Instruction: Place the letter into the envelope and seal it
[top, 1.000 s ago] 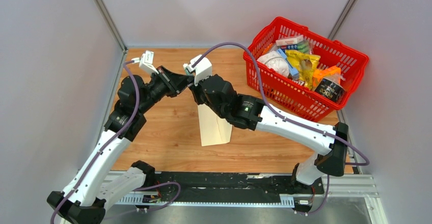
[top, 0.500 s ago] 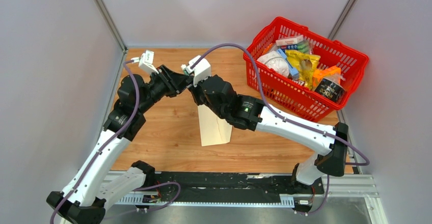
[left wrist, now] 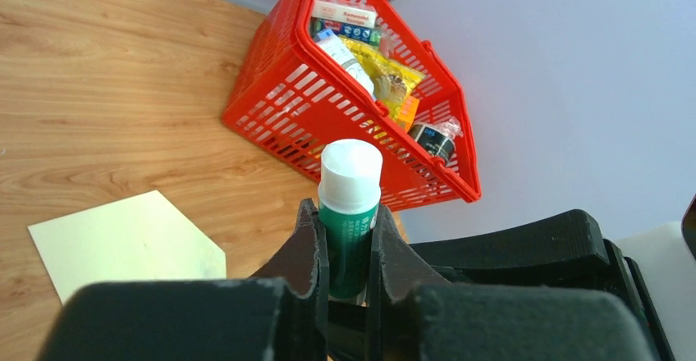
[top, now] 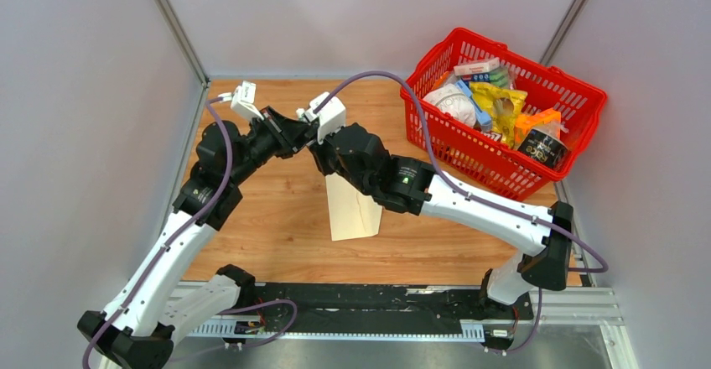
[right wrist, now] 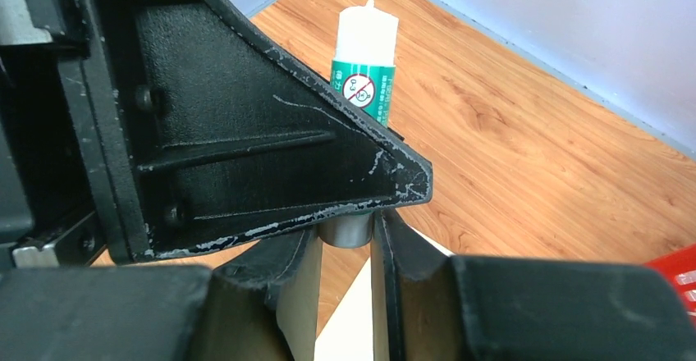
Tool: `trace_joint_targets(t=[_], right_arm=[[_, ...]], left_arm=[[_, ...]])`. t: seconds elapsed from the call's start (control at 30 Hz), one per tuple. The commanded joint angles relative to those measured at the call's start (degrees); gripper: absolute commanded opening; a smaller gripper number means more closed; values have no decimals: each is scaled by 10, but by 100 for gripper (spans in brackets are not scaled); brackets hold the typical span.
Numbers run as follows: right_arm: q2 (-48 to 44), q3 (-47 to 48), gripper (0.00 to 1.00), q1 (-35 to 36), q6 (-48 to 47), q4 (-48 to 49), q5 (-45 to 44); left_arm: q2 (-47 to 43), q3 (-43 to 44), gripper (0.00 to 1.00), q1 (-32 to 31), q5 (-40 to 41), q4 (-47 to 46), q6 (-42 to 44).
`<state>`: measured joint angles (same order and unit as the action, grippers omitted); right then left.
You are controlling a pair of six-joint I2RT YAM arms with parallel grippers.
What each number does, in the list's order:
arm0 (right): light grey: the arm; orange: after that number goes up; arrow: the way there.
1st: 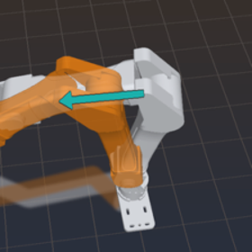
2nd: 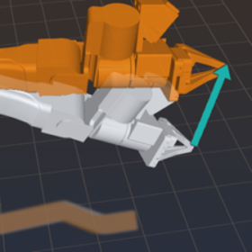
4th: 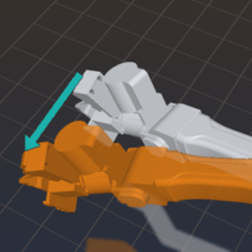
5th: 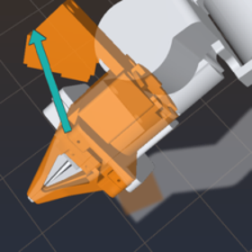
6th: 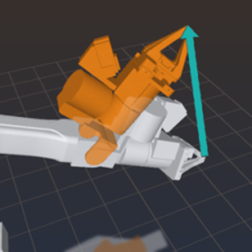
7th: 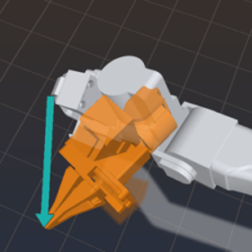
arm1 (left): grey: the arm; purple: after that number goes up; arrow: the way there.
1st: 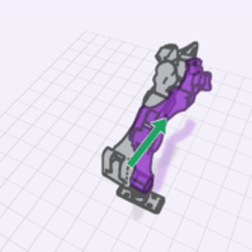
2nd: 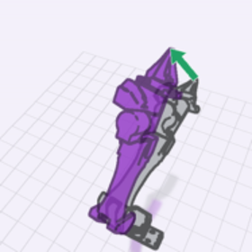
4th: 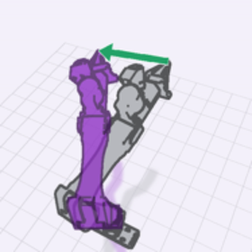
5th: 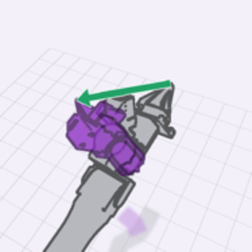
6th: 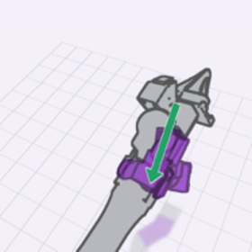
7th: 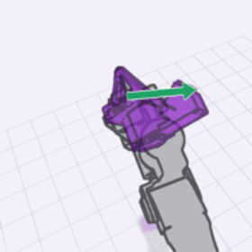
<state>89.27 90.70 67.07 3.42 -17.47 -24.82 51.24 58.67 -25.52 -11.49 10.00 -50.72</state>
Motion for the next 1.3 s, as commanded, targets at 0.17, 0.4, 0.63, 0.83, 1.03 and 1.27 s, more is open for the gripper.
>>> trace_joint_targets(t=[0.17, 0.4, 0.63, 0.83, 1.03, 1.27], right_arm=[[-29, 14, 0, -25, 67, 2, 92], [-119, -111, 0, -227, 267, 192, 532], [-110, -192, 5, -290, 489, 455, 698], [-134, -152, 59, -278, 352, 262, 580], [-163, -118, 68, -171, 161, 75, 274], [-133, -93, 68, -59, 32, 49, 72]], left_arm=[[-12, -2, 0, 1, -5, -26, 57], [-33, -21, 0, 0, -114, -145, 56], [-32, -28, 0, 1, -188, -232, 12], [-33, -3, 0, 0, -147, -166, 29], [-13, 53, 0, 0, -43, 11, 36], [17, 92, 0, 0, -11, 66, 15]])
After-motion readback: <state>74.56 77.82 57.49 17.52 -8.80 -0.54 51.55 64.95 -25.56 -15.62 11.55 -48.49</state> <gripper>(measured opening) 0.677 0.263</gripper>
